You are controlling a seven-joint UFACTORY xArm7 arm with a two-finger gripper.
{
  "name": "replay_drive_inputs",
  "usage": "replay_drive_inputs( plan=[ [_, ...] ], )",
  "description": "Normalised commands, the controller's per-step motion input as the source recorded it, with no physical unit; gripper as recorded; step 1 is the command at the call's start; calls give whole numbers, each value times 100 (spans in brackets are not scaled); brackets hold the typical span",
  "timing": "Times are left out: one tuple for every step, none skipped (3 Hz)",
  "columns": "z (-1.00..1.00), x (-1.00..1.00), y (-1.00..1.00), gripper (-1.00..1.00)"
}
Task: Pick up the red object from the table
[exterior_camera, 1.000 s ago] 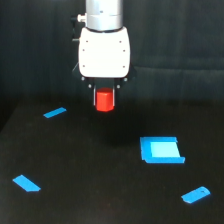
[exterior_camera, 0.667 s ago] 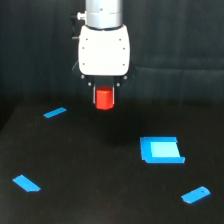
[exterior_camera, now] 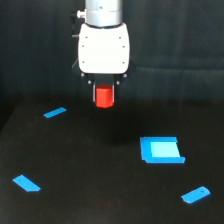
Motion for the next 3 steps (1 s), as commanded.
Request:
replay_drive_inputs(
  plan=[
    [17,4,7,-99],
    [19,-1,-3,-100],
    [10,13,3,-100]
  ],
)
